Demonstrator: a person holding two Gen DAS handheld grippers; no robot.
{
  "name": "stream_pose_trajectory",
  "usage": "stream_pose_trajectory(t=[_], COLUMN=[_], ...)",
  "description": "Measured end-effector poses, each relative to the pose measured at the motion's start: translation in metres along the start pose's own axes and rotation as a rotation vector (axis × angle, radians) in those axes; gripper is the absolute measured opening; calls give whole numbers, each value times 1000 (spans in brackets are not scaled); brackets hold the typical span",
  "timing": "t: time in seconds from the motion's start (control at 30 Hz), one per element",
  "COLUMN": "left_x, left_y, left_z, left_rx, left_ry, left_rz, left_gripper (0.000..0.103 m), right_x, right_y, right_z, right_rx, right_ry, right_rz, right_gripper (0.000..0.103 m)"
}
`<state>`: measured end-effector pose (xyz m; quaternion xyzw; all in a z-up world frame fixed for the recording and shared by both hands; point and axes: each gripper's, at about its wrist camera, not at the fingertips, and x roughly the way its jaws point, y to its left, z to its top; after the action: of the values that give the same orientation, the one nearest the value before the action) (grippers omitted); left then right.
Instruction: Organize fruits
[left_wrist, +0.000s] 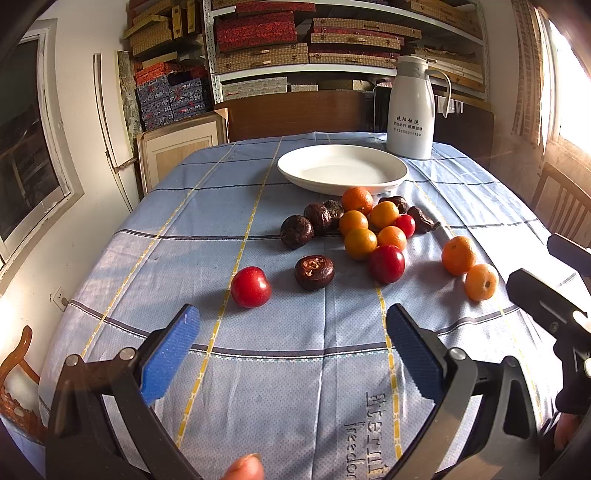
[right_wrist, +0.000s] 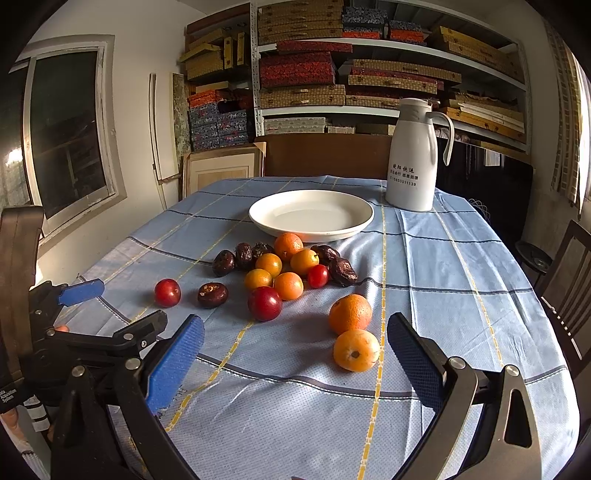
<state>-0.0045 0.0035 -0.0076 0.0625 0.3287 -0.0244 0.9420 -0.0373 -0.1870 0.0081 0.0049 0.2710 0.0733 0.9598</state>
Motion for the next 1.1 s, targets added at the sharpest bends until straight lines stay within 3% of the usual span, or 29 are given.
stream_pose_trajectory(t=[1.1], left_x=[-3], left_y=[-5], left_z=[-3], left_rx=[-2], left_ry=[7], left_rz=[-3], left_gripper=[99], right_x=[-10], right_y=[2], right_z=[3], right_rx=[-4], right_ry=[-1], right_rz=[2], right_gripper=[100])
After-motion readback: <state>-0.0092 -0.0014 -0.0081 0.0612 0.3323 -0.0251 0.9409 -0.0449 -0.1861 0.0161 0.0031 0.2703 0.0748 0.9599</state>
